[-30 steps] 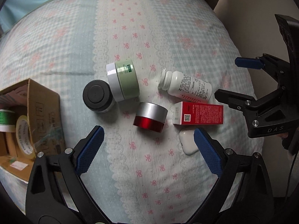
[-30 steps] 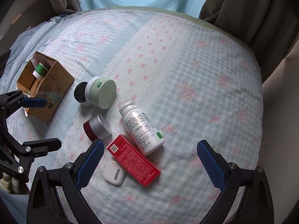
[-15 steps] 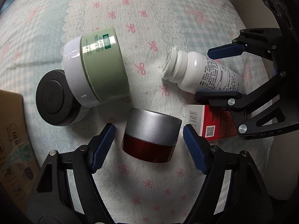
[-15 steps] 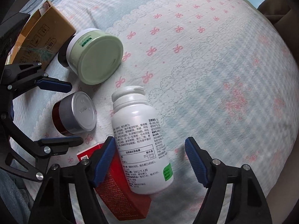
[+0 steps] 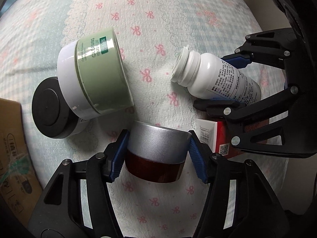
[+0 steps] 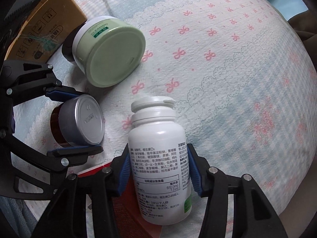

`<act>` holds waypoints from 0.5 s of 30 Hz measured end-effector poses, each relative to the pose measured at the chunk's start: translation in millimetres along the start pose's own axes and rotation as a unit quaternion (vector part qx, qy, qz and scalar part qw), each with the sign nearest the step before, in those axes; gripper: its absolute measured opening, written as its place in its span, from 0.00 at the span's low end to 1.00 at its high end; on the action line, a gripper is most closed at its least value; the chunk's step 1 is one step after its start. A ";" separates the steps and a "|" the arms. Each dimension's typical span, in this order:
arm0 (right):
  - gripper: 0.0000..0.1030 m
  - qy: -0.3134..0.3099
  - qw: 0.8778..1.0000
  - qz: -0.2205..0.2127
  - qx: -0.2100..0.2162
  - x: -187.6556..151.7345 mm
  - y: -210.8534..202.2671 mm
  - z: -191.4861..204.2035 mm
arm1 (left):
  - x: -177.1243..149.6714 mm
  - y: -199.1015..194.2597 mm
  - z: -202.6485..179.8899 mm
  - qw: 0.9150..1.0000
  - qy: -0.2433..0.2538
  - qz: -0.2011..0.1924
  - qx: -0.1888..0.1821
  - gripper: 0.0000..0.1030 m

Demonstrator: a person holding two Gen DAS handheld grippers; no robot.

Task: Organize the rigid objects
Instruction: 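Grasp the silver-red jar with the left tool while the right tool grasps the white pill bottle, then carry the jar and pill bottle into the box and release both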

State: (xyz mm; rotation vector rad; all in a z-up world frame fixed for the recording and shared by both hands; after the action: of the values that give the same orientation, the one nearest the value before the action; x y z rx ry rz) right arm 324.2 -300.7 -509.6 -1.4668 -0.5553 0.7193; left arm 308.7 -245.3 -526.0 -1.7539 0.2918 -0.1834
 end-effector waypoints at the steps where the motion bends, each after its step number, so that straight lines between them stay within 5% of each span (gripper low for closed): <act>1: 0.46 0.006 1.000 -0.003 -0.003 -0.5 -0.8 0.2 | 0.0 -1.1 0.6 1.000 -0.003 -0.002 -0.003 0.53; 9: 0.46 0.081 0.996 -0.036 -0.010 -16.7 -26.9 -18.1 | -13.7 -21.1 8.8 1.000 -0.014 -0.016 -0.014 0.53; 15: 0.46 0.165 0.984 -0.074 -0.001 -45.7 -78.2 -22.9 | -28.1 -77.9 2.0 0.998 -0.011 -0.054 -0.031 0.53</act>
State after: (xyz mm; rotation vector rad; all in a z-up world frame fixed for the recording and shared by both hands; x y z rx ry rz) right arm 317.3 -347.0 -428.7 -1.4903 -0.4024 0.3490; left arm 289.8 -220.9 -449.2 -1.8336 0.1892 -0.2349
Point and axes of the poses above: each gripper's, at about its wrist camera, not at the fingertips, and y roughly the way its jaws point, z to its left, x to its top, the point moved 3 cm from there along y, roughly the way its jaws point, and after that the axes turned 11 degrees about z, right-handed, at the moved point
